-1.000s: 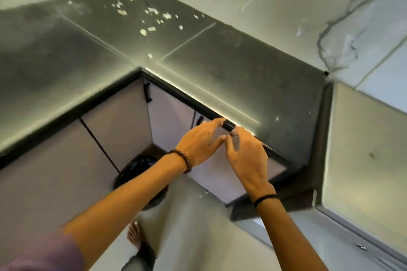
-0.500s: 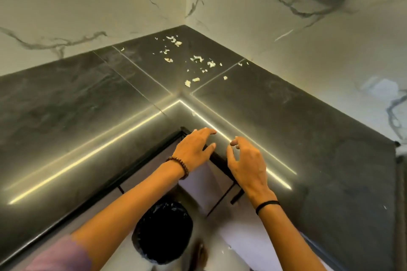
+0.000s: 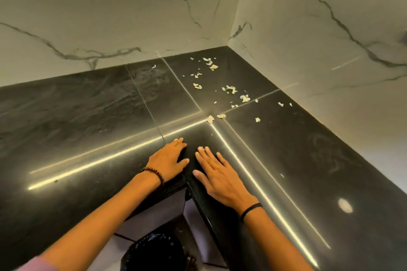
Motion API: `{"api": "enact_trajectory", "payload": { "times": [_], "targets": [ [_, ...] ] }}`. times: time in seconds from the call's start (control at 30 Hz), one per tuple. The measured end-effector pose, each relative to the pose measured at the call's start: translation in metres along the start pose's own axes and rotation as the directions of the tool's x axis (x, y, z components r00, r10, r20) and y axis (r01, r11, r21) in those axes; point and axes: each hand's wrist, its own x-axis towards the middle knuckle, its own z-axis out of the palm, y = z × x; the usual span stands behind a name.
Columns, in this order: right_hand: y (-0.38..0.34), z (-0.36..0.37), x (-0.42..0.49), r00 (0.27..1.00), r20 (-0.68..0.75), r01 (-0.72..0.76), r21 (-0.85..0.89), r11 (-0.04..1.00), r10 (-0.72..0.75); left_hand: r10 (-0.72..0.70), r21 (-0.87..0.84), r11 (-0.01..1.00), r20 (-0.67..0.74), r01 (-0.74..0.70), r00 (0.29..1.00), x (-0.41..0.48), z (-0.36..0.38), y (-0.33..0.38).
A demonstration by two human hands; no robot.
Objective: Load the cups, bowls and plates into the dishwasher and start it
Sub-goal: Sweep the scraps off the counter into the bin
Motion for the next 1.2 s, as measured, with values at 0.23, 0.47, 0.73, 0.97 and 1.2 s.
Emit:
{"api": "enact_trajectory", "payload": {
  "times": [0.23, 0.47, 0.73, 0.97, 1.2],
  "targets": [
    [0.049, -0.013, 0.071, 0.987, 0.066, -0.151, 0.010, 0.989, 0.150, 0.014, -0.064, 0.998, 0.164, -0.004, 0.986, 0.031, -0.015, -0.020],
    [0.038, -0.009, 0.095, 0.989, 0.019, -0.147, -0.040, 0.988, 0.148, 0.092, -0.109, 0.992, 0.250, -0.067, 0.964, 0.060, -0.028, -0.026],
    [0.026, -0.012, 0.110, 0.931, 0.019, -0.360, -0.104, 0.927, 0.364, 0.186, -0.126, 0.980, 0.299, -0.154, 0.936, 0.101, -0.039, -0.041],
    [0.016, -0.010, 0.105, 0.866, -0.019, -0.500, -0.070, 0.863, 0.500, 0.227, -0.146, 0.971, 0.321, -0.189, 0.919, 0.126, -0.041, -0.041],
    [0.032, -0.015, 0.105, 0.599, -0.104, -0.797, 0.014, 0.604, 0.794, 0.248, -0.140, 0.967, 0.312, -0.213, 0.917, 0.136, -0.032, -0.037]
  ]
}}
